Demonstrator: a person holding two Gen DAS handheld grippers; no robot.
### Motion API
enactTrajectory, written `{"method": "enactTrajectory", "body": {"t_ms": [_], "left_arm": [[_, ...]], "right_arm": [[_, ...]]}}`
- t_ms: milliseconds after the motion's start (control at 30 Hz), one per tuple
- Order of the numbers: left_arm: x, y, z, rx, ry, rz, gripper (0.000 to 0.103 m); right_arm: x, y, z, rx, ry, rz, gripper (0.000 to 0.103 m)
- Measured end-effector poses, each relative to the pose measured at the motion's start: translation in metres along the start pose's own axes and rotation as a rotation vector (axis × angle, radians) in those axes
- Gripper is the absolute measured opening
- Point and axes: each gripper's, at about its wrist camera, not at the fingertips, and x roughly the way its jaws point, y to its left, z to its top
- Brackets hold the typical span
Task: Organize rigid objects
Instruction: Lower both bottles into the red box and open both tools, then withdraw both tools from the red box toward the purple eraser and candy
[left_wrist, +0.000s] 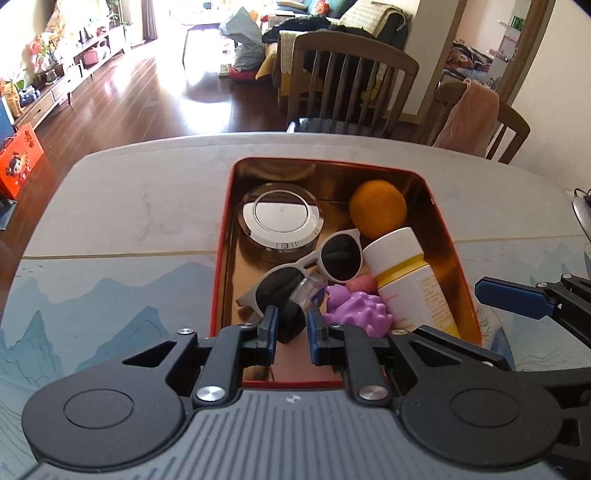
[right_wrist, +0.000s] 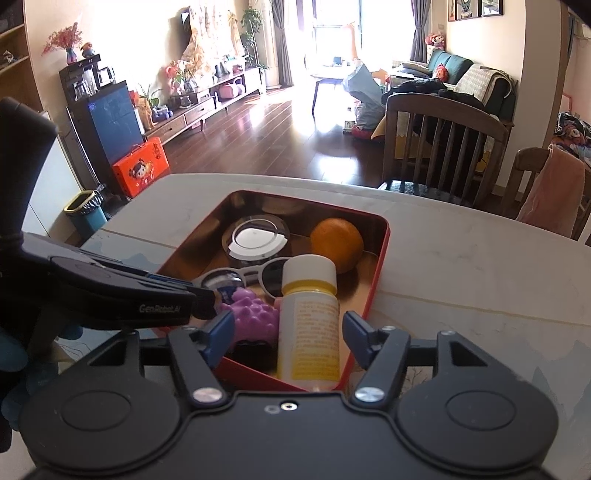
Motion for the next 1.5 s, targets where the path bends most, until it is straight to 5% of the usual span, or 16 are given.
{"method": "enactTrajectory", "body": {"t_ms": [200, 400, 467, 567, 933, 1500], "left_arm": [[-0.024, -0.002, -0.006, 0.01, -0.033, 0.009, 0.017], [-0.049, -0.004, -0.013, 0.018, -0.071, -0.001, 0.034], [-0.059, -0.004, -0.019, 0.017, -0.093, -0.003, 0.054], [-0.075, -0.004, -0.027, 0.023, -0.136, -0.002, 0.067], [-0.124, 0.002, -0.057, 0.034, -0.194, -0.024, 0.074], [-0.177, 0.023, -0.119, 0.039, -0.262, -0.064, 0.083]], "right_arm": [[-0.016, -0.001, 0.002, 0.022, -0.03, 0.006, 0.07], [-0.037, 0.001, 0.003, 0.041, -0.054, 0.005, 0.072], [-0.044, 0.004, 0.002, 0.043, -0.066, 0.002, 0.077], [-0.059, 0.008, 0.0, 0.043, -0.088, -0.002, 0.083], [-0.11, 0.021, -0.023, 0.066, -0.151, -0.005, 0.101], [-0.156, 0.046, -0.087, 0.049, -0.184, -0.064, 0.103]]}}
